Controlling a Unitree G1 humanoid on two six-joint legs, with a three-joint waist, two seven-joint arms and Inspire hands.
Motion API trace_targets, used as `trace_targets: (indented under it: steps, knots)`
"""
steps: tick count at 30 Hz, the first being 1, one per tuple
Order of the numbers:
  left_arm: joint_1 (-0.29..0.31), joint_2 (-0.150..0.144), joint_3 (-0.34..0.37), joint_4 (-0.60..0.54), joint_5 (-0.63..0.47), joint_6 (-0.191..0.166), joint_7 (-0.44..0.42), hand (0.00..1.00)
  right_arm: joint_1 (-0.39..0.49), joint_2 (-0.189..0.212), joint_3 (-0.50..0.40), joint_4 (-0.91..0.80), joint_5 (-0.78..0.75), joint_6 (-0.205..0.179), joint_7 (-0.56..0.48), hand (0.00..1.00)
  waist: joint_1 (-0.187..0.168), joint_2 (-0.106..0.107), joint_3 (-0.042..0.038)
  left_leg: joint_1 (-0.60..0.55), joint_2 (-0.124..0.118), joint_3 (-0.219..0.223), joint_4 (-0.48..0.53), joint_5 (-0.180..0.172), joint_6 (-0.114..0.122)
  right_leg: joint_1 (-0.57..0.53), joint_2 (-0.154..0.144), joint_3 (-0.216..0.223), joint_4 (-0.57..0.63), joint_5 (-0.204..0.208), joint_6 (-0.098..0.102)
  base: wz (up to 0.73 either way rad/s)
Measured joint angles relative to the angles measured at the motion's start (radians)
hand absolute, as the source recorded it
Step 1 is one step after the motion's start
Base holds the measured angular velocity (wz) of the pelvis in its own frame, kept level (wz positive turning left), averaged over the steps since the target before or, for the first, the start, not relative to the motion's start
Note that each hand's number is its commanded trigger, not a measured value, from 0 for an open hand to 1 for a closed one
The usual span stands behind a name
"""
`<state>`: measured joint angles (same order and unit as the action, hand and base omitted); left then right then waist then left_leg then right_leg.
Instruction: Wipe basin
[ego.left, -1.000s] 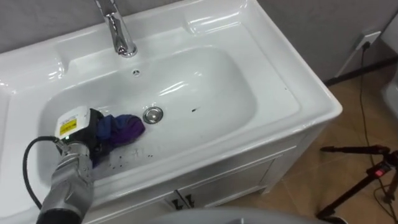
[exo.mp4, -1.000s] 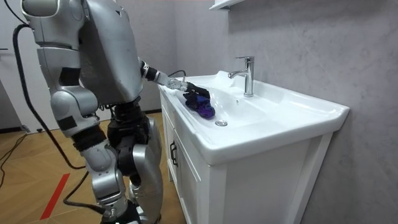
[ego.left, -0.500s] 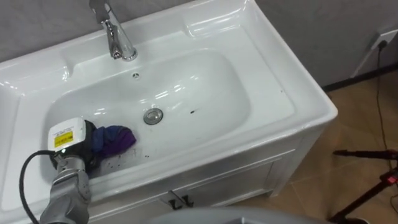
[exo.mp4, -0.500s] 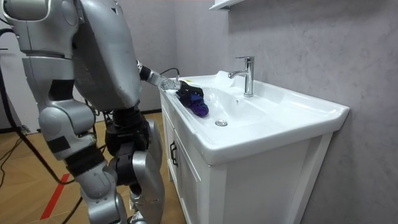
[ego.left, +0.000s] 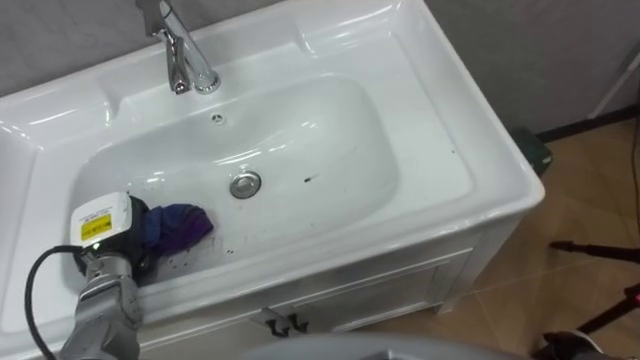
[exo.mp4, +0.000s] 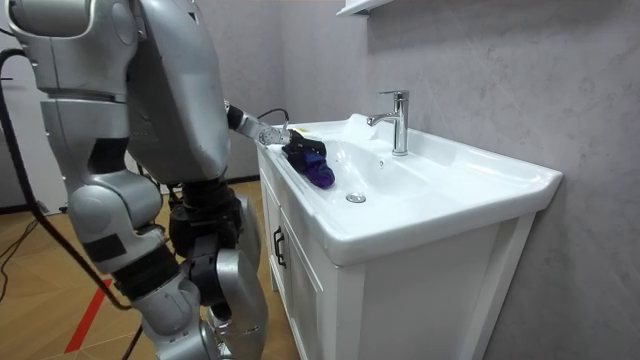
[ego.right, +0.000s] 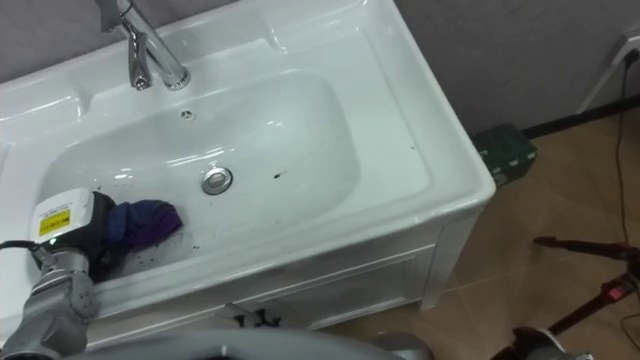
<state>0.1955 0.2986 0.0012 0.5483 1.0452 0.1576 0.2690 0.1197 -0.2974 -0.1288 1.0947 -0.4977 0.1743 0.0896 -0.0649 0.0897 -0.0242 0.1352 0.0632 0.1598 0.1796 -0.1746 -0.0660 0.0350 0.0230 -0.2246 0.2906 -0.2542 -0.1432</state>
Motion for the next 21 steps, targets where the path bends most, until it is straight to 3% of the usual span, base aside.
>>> trace_targets:
  steps: [4,8,12,16,18,21]
  knots:
    - [-0.024,-0.001,-0.013,-0.003,0.016,0.029,-0.021,1.0,-0.002,0.002,0.001,0.002,0.034,-0.007,0.0,0.0,-0.016,-0.015,0.0069,-0.003,-0.003,0.003,0.01,0.0,0.0,-0.008,-0.006,-0.004,0.007,-0.008,0.007,0.08]
    - [-0.051,0.002,-0.05,-0.051,0.011,0.08,-0.081,1.0,-0.002,0.005,0.056,0.011,0.101,-0.008,-0.008,0.0,-0.022,-0.033,0.0163,-0.013,-0.008,0.003,0.006,0.005,0.007,-0.016,-0.012,-0.019,0.009,-0.008,0.008,0.13]
    - [-0.071,0.003,-0.089,-0.096,0.008,0.101,-0.113,1.0,-0.005,0.008,0.111,0.035,0.107,-0.011,-0.012,0.0,-0.029,-0.042,0.0207,-0.029,-0.017,0.001,0.007,0.011,0.015,-0.026,-0.024,-0.028,0.015,-0.012,0.017,0.18]
    - [-0.076,0.008,-0.129,-0.206,-0.011,0.106,-0.227,1.0,-0.026,0.014,0.179,0.042,0.136,-0.035,-0.014,0.0,-0.039,-0.051,0.0262,-0.055,-0.026,0.0,0.007,0.015,0.015,-0.044,-0.04,-0.052,0.019,-0.01,0.023,0.14]
    - [-0.087,0.007,-0.173,-0.281,-0.033,0.104,-0.309,1.0,-0.036,0.019,0.186,0.065,0.135,-0.064,-0.012,0.0,-0.045,-0.054,0.0286,-0.06,-0.029,0.002,0.0,0.015,0.015,-0.047,-0.04,-0.054,0.01,-0.006,0.03,0.27]
    - [-0.103,0.002,-0.214,-0.339,-0.043,0.097,-0.398,1.0,-0.049,0.02,0.19,0.079,0.136,-0.077,-0.011,0.0,-0.044,-0.054,0.0292,-0.058,-0.033,0.002,-0.006,0.014,0.017,-0.037,-0.041,-0.053,-0.002,-0.001,0.038,0.03]
